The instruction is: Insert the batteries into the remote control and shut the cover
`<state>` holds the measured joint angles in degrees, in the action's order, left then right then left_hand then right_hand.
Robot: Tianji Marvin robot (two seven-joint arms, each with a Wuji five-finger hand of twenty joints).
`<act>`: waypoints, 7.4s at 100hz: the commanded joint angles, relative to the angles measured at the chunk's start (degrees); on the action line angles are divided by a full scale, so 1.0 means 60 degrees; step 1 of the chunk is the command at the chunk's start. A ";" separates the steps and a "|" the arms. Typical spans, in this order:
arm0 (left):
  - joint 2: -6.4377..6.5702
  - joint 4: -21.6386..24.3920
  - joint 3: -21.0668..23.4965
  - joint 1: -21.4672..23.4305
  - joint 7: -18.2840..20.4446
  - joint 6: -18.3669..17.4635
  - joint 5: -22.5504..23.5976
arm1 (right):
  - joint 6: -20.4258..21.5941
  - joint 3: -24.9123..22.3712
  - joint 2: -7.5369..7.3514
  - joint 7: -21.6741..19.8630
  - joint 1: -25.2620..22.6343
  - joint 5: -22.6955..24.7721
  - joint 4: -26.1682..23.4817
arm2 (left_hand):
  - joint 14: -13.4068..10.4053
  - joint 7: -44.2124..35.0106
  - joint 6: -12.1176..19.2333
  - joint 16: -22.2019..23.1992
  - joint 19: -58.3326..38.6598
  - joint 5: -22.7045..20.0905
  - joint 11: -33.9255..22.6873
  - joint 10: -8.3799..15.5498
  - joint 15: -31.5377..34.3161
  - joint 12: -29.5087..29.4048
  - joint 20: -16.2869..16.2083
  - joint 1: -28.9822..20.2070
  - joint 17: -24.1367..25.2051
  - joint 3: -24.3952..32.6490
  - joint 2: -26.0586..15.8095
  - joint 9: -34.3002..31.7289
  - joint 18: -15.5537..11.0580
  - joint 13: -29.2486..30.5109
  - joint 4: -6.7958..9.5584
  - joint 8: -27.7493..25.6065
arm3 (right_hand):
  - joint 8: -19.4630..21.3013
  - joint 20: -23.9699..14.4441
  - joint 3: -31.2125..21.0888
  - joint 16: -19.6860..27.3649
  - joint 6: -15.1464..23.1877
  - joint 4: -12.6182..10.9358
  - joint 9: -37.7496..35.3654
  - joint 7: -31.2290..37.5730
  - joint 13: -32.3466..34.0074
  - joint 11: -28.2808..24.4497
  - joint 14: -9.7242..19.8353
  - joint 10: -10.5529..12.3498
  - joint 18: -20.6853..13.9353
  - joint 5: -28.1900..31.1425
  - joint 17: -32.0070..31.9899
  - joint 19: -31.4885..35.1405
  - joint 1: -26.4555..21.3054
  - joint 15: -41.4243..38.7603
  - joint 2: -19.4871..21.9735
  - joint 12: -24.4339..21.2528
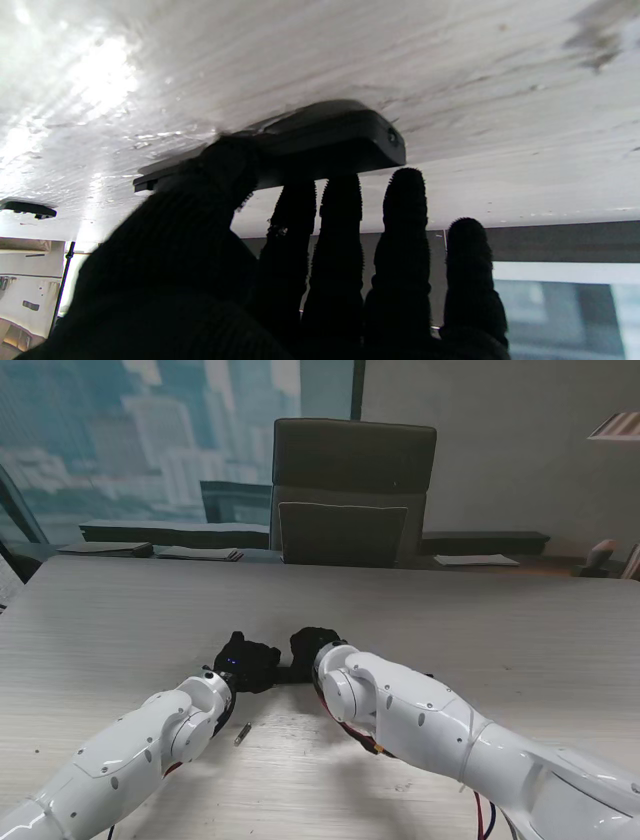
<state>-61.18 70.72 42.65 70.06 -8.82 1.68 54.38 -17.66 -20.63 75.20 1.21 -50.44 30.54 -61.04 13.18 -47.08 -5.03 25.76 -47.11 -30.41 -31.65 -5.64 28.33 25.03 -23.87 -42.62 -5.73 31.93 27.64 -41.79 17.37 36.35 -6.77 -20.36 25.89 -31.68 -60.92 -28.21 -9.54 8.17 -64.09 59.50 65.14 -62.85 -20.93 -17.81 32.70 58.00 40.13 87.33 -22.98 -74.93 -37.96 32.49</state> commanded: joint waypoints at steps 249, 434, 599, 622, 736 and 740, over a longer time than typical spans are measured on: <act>0.0042 -0.0278 0.0828 0.0577 0.0754 0.0667 0.0007 | 0.3393 0.0166 -0.0459 0.2461 -0.1863 0.2024 -0.1379 | 0.0075 -0.1015 0.1496 0.0111 -0.0246 -0.0797 -0.0234 0.0690 0.0080 0.0726 -0.0187 -0.0926 0.0020 0.0271 -0.0712 -0.1252 0.0110 0.0168 0.0034 -0.0230 | -0.2571 0.0508 -0.1500 -0.0536 0.2951 0.0488 0.0755 -0.1892 -0.0568 -0.0779 0.1299 0.0880 -0.0929 -0.1673 -0.1374 -0.1094 -0.0385 -0.0005 -0.2454 0.0037; -0.0002 -0.0485 0.0798 0.0479 0.0557 0.0568 -0.0130 | 0.2522 0.0764 -0.0532 0.1827 -0.1222 0.2335 -0.0626 | 0.0095 -0.0977 0.1447 0.0116 -0.0253 -0.0787 -0.0319 0.0679 0.0081 0.0645 -0.0190 -0.0889 0.0023 0.0227 -0.0745 -0.1208 0.0113 0.0146 0.0057 -0.0222 | -0.2303 0.0477 -0.2764 -0.0573 0.2626 0.1422 0.1042 0.1068 -0.0959 -0.1382 0.1333 0.0979 -0.0986 -0.0184 -0.1691 -0.1075 -0.2193 -0.0213 -0.4097 -0.0737; 0.0096 0.0081 0.0482 0.0494 0.0729 0.0237 0.0356 | 0.1143 -0.0806 -0.1314 0.1759 -0.1734 0.3205 -0.1227 | 0.0083 -0.0971 0.1486 0.0114 -0.0238 -0.0821 -0.0376 0.0680 0.0057 0.0583 -0.0182 -0.0744 0.0016 0.0316 -0.0662 -0.1181 0.0117 0.0176 0.0078 -0.0221 | -0.2011 0.1317 -0.2183 -0.0570 0.1540 0.1029 0.3097 -0.0405 -0.2979 0.0096 0.0947 0.0407 -0.0640 -0.1673 -0.3674 -0.3024 -0.1397 0.1895 -0.3206 -0.0536; 0.0099 0.0097 0.0499 0.0510 0.0745 0.0244 0.0362 | 0.1234 -0.0849 -0.1422 0.1698 -0.1861 0.3389 -0.1415 | 0.0092 -0.0961 0.1459 0.0116 -0.0235 -0.0807 -0.0380 0.0670 0.0058 0.0578 -0.0180 -0.0748 0.0013 0.0298 -0.0673 -0.1188 0.0114 0.0171 0.0081 -0.0217 | -0.1615 0.1467 -0.2115 -0.0156 0.1746 0.0604 0.3899 -0.0976 -0.3723 0.0859 0.0762 0.0354 -0.0590 -0.1792 -0.4071 -0.3370 -0.1151 0.3253 -0.3121 -0.0835; 0.0074 0.0039 0.0349 0.0383 0.0775 0.0002 0.0174 | 0.1587 -0.1070 -0.1348 0.2121 -0.1882 0.3385 -0.1474 | 0.0091 -0.0979 0.1456 0.0120 -0.0232 -0.0812 -0.0404 0.0669 0.0066 0.0581 -0.0180 -0.0763 0.0021 0.0220 -0.0714 -0.1178 0.0115 0.0175 0.0087 -0.0219 | -0.1837 0.1740 -0.2903 -0.0004 0.0665 0.1364 0.3579 0.1049 -0.4172 0.0863 0.0815 0.0485 -0.0565 -0.0397 -0.4581 -0.3882 -0.2588 0.3963 -0.3119 -0.1217; 0.0076 0.0051 0.0321 0.0371 0.0789 -0.0005 0.0180 | 0.1598 -0.1191 -0.1330 0.2184 -0.1940 0.3348 -0.1547 | 0.0090 -0.0977 0.1451 0.0122 -0.0234 -0.0810 -0.0409 0.0665 0.0067 0.0578 -0.0180 -0.0757 0.0021 0.0216 -0.0718 -0.1176 0.0117 0.0174 0.0089 -0.0218 | -0.1810 0.1752 -0.2907 0.0007 0.0641 0.1358 0.3604 0.1046 -0.4186 0.0866 0.0828 0.0487 -0.0558 -0.0405 -0.4598 -0.3907 -0.2583 0.3990 -0.3110 -0.1232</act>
<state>-60.48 72.06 45.58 71.29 -6.15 2.05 55.60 -8.39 -27.34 67.09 14.29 -61.75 51.02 -69.37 13.19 -46.94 -4.38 25.78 -47.16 -30.38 -33.97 -5.67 28.34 28.35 -23.88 -43.61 -5.74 30.87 26.91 -44.08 17.37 36.35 -8.99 -19.69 13.10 -21.68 -75.26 -28.68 -4.71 16.34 -42.15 64.48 40.26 -57.10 -15.51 -14.36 27.49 53.51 13.55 64.94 -36.61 -51.47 -56.28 25.97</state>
